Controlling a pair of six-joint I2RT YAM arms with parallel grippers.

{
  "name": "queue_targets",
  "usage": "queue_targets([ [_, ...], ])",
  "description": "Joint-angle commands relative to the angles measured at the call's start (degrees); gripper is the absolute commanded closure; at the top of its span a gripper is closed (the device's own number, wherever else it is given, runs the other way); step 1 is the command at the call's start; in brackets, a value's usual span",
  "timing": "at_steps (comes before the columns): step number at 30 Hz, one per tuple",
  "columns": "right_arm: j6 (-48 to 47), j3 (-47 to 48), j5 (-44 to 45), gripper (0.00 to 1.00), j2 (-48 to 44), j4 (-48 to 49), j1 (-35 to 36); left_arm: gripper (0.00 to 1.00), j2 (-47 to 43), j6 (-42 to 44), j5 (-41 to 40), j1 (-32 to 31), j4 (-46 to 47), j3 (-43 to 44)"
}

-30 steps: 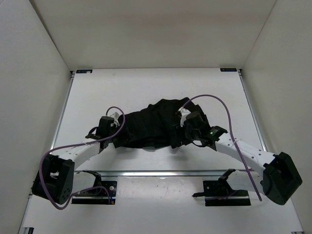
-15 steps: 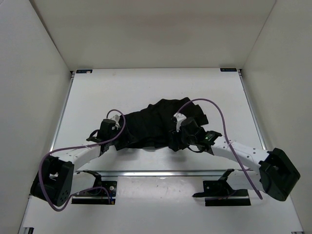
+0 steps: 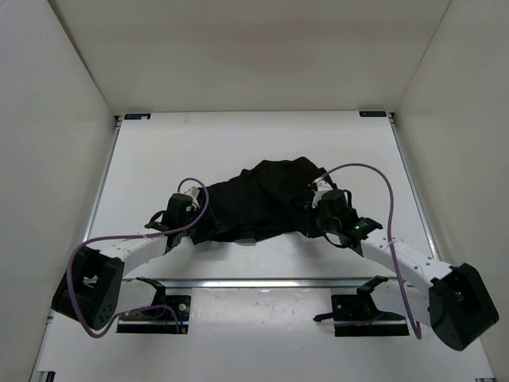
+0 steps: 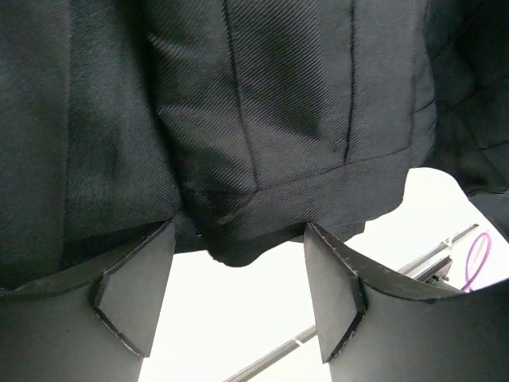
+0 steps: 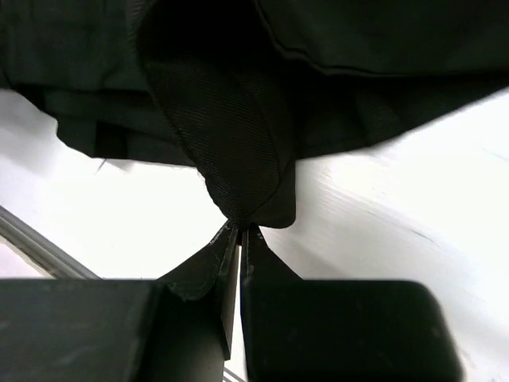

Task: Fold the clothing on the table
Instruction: Flatten the skirt out

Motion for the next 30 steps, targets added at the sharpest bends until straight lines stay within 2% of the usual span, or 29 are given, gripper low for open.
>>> queue_targets([
  [1, 3.47, -3.53, -5.03, 1.00, -4.94, 2.95, -2.97, 0.23, 1.15, -0.11, -1.59, -1.57, 0.63, 0.48],
  [7, 2.68, -3.28, -5.03, 1.00, -4.16, 2.68, -2.37, 0.25, 3.61, -2.66, -0.28, -3.16, 4.50, 1.10],
  [8, 2.94, -3.54, -5.20, 1.00, -3.98, 2.86, -2.10, 0.30, 3.53, -3.01, -0.45, -3.16, 4.85, 1.36],
  [11, 2.59, -3.63, -5.65, 1.00, -3.19, 3.21, -2.80, 0.61, 2.30, -4.07, -1.06, -3.07, 5.47, 1.45],
  [13, 2.06, -4.15, -6.43, 1.00, -4.50, 3.30, -2.71, 0.96, 0.55, -4.42, -1.24, -2.90, 6.17, 1.45],
  [14, 1.97, -3.37, -6.87, 1.00, -4.68, 3.83, -3.93, 1.00, -0.07, -4.68, -1.59, -2.55, 6.18, 1.54],
  [16, 1.27, -2.31, -10.21, 1.00, -6.00, 3.13, -5.78, 1.00, -1.92, -3.73, -1.07, -0.88, 4.60, 2.85],
  [20, -1.37, 6.80, -20.73, 1.00, -9.07, -0.74, -14.83, 1.00, -6.22, -0.39, 3.85, 5.26, -2.59, 10.93],
  [22, -0.93, 11.47, -27.05, 1.00, -9.77, -1.53, -21.75, 1.00, -8.68, 1.20, 5.00, 8.34, -6.20, 18.90],
  [24, -0.31, 18.84, -32.26, 1.00, -10.21, -2.40, -25.45, 1.00, -9.30, 4.09, 5.17, 10.45, -11.73, 26.19],
  [26, -0.14, 26.57, -33.06, 1.00, -10.04, -4.60, -28.19, 1.00, -9.30, 5.50, 7.19, 11.87, -15.69, 35.60],
  [30, 1.09, 37.14, -34.30, 1.00, -8.91, -6.88, -28.90, 1.00, -10.01, 5.42, 10.27, 14.42, -18.35, 46.78],
])
